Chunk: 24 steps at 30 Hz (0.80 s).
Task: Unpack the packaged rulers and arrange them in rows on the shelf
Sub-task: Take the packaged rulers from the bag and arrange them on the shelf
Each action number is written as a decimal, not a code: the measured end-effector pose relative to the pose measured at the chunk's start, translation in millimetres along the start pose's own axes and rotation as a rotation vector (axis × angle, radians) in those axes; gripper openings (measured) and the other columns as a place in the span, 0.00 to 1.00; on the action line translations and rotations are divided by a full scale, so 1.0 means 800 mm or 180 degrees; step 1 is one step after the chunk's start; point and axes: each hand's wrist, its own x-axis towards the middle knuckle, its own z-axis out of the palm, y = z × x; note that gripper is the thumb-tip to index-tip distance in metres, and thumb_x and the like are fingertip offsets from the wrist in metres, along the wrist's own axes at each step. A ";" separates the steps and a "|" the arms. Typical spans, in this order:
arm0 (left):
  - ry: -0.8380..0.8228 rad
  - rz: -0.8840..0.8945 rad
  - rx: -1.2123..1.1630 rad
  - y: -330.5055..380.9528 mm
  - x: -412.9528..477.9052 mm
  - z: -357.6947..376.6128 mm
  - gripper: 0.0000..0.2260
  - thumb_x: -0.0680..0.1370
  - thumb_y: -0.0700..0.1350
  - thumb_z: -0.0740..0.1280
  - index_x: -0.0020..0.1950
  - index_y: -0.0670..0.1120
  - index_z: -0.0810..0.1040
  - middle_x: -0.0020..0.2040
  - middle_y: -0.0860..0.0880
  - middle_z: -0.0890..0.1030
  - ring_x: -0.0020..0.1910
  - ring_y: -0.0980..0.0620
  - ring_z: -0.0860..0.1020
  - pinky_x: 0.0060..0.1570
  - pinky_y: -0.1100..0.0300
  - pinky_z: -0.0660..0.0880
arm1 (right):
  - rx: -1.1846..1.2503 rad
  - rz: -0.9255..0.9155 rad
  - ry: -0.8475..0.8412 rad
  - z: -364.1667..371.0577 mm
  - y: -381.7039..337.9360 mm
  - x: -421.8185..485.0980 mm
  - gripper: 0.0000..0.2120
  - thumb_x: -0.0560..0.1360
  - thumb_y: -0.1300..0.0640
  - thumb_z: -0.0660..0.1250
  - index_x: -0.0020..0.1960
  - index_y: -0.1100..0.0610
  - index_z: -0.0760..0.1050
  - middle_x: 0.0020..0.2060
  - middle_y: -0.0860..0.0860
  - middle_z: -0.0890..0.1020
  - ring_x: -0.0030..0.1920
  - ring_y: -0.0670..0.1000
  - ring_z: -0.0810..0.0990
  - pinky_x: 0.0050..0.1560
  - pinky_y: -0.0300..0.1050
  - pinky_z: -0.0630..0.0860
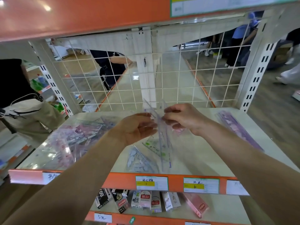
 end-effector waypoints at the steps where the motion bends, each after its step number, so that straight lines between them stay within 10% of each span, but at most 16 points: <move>1: -0.0054 -0.0013 0.0055 0.002 -0.001 0.000 0.07 0.77 0.30 0.63 0.48 0.40 0.76 0.37 0.40 0.81 0.34 0.46 0.82 0.36 0.53 0.82 | 0.0079 -0.0073 0.0050 -0.001 -0.002 0.000 0.04 0.74 0.66 0.68 0.46 0.59 0.76 0.37 0.59 0.80 0.35 0.52 0.75 0.32 0.42 0.66; 6: -0.0413 -0.0007 -0.0090 0.005 -0.003 0.016 0.07 0.78 0.30 0.60 0.45 0.40 0.74 0.43 0.40 0.79 0.38 0.44 0.82 0.38 0.50 0.81 | -0.0492 -0.0387 0.0115 0.007 -0.014 0.003 0.09 0.75 0.64 0.67 0.54 0.58 0.79 0.37 0.51 0.80 0.33 0.44 0.78 0.30 0.33 0.75; 14: 0.0438 0.0186 -0.0786 0.003 0.024 0.051 0.06 0.79 0.31 0.60 0.50 0.40 0.73 0.43 0.41 0.79 0.27 0.51 0.81 0.28 0.55 0.80 | -0.0460 0.0380 -0.0517 -0.020 0.002 -0.046 0.08 0.73 0.61 0.71 0.48 0.53 0.73 0.41 0.57 0.82 0.35 0.50 0.83 0.35 0.42 0.80; 20: 0.0180 0.0116 -0.0860 -0.012 0.035 0.095 0.14 0.78 0.29 0.58 0.61 0.43 0.69 0.45 0.41 0.80 0.34 0.48 0.83 0.32 0.54 0.81 | -0.0076 0.0220 0.0551 -0.062 0.025 -0.060 0.05 0.74 0.61 0.68 0.48 0.54 0.75 0.36 0.53 0.82 0.28 0.45 0.79 0.29 0.37 0.75; 24: -0.0283 -0.0084 -0.0462 -0.028 0.028 0.129 0.10 0.77 0.28 0.58 0.50 0.42 0.73 0.44 0.43 0.81 0.38 0.48 0.82 0.36 0.53 0.81 | -0.0174 0.0407 0.0595 -0.084 0.036 -0.061 0.16 0.76 0.54 0.65 0.62 0.57 0.71 0.40 0.52 0.81 0.26 0.45 0.73 0.26 0.37 0.70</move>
